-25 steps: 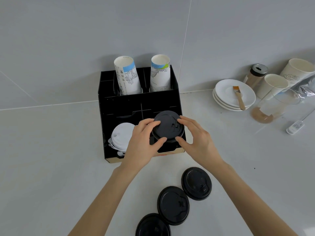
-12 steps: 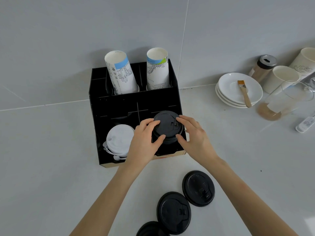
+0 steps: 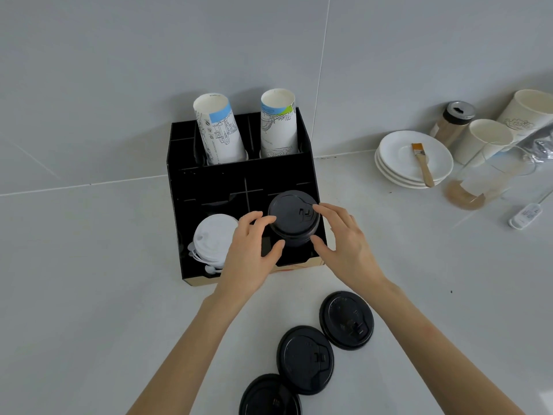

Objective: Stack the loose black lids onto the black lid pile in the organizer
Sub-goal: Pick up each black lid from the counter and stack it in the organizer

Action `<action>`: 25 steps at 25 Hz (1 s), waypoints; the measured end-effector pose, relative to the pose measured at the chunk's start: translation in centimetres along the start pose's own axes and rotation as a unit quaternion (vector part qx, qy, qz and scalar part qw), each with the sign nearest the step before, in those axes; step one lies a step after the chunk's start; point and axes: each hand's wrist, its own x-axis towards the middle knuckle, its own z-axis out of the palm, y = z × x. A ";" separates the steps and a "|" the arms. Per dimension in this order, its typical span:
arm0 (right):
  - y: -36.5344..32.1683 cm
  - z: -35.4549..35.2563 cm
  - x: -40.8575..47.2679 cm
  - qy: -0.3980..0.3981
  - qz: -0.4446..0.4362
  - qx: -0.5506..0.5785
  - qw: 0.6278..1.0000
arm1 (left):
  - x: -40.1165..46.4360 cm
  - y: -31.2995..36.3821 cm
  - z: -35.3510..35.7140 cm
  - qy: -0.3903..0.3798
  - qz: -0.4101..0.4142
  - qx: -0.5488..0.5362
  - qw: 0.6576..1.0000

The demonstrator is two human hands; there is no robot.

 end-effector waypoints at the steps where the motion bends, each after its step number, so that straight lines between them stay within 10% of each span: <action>1: -0.1 -0.2 -0.6 -0.003 -0.002 0.001 1.000 | -0.9 -0.1 -0.2 0.007 0.006 -0.007 1.000; 16: 2.1 3.1 -14.5 -0.126 0.047 0.012 0.991 | -12.5 -2.9 3.0 -0.251 -0.008 0.038 0.967; 25: 2.7 4.0 -16.0 -0.170 0.015 -0.041 0.984 | -13.4 -2.9 3.8 -0.276 0.002 0.069 0.959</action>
